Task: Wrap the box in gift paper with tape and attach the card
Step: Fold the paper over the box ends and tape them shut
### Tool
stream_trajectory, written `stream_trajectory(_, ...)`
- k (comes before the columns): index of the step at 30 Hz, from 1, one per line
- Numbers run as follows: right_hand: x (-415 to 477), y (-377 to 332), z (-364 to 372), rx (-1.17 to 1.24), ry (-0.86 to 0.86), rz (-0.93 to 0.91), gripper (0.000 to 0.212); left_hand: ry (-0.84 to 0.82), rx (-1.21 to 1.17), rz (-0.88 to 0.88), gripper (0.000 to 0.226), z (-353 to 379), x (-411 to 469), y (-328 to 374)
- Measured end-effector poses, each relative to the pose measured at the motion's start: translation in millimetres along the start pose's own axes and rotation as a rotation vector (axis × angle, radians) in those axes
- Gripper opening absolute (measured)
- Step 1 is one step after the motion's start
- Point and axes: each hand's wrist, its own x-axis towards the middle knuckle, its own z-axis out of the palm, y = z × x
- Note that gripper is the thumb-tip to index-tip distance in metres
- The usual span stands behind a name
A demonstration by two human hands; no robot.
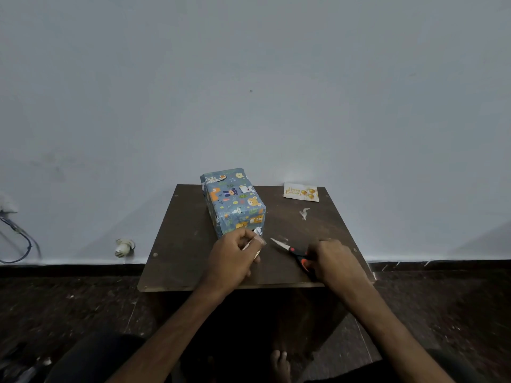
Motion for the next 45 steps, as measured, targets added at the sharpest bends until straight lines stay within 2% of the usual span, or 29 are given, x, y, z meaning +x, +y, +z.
stream_trajectory(2, 2, -5, -2, -0.105, -0.014, -0.036, 0.021, 0.011, -0.017, 0.007, 0.008, 1, 0, 0)
stream_trajectory(3, 2, -8, -5, -0.085, 0.039, -0.064, 0.02, 0.016, -0.029, 0.011, 0.004, 1, 0, 0)
stream_trajectory(4, 1, -12, -7, 0.033, 0.114, -0.086, 0.019, 0.02, -0.045, 0.014, 0.002, 2, 0, 0)
stream_trajectory(6, -3, -26, -9, 0.517, 0.177, -0.102, 0.014, 0.012, -0.072, 0.023, 0.007, 3, -1, 2)
stream_trajectory(8, -9, -42, -6, 0.928, 0.086, -0.107, 0.011, -0.02, -0.094, 0.038, 0.012, 4, -3, 4)
stream_trajectory(12, -14, -49, 4, 1.185, 0.045, -0.131, 0.006, -0.11, -0.186, 0.029, 0.019, 6, -4, 4)
stream_trajectory(17, -13, -44, 9, 1.362, 0.126, -0.151, 0.004, -0.235, -0.345, -0.044, 0.019, 7, -7, 11)
stream_trajectory(19, -12, -45, 12, 1.325, 0.256, -0.163, 0.004, -0.233, -0.434, -0.066, 0.018, 10, -7, 13)
stream_trajectory(21, -12, -47, 14, 1.18, 0.442, -0.232, 0.01, -0.201, -0.536, -0.092, 0.018, 11, -6, 14)
stream_trajectory(25, -12, -41, 15, 0.679, 0.759, -0.576, 0.006, -0.158, -0.712, -0.17, 0.02, 10, -8, 19)
stream_trajectory(27, -9, -36, 19, 0.527, 0.786, -0.661, 0.012, -0.139, -0.812, -0.205, 0.018, 12, -11, 20)
stream_trajectory(30, -10, -32, 22, 0.465, 0.671, -0.744, 0.024, -0.094, -0.93, -0.255, 0.018, 13, -8, 16)
stream_trajectory(33, -21, -39, 25, 0.42, 0.573, -0.805, 0.035, -0.068, -1.103, -0.222, 0.042, 5, 1, 22)
stream_trajectory(35, -24, -41, 23, 0.34, 0.653, -0.779, 0.043, -0.09, -1.151, -0.163, 0.039, 3, 4, 29)
stream_trajectory(36, -23, -38, 21, 0.296, 0.724, -0.763, 0.039, -0.113, -1.148, -0.134, 0.034, 4, 4, 32)
stream_trajectory(37, -19, -33, 19, 0.268, 0.781, -0.739, 0.032, -0.113, -1.101, -0.098, 0.028, 6, 3, 37)
stream_trajectory(38, -14, -24, 17, 0.259, 0.817, -0.705, 0.025, -0.063, -0.954, -0.004, 0.024, 6, 2, 39)
stream_trajectory(40, -2, -2, 13, 0.25, 0.827, -0.586, 0.02, 0.123, -0.428, 0.321, 0.021, -7, 4, 39)
stream_trajectory(42, 9, 21, 12, 0.214, 0.747, -0.44, 0.019, 0.319, 0.111, 0.626, 0.026, -33, 13, 27)
stream_trajectory(43, 14, 31, 14, 0.183, 0.679, -0.377, 0.017, 0.353, 0.278, 0.701, 0.033, -47, 18, 20)
stream_trajectory(45, 25, 45, 19, 0.112, 0.497, -0.264, 0.016, 0.325, 0.413, 0.681, 0.05, -70, 29, 4)
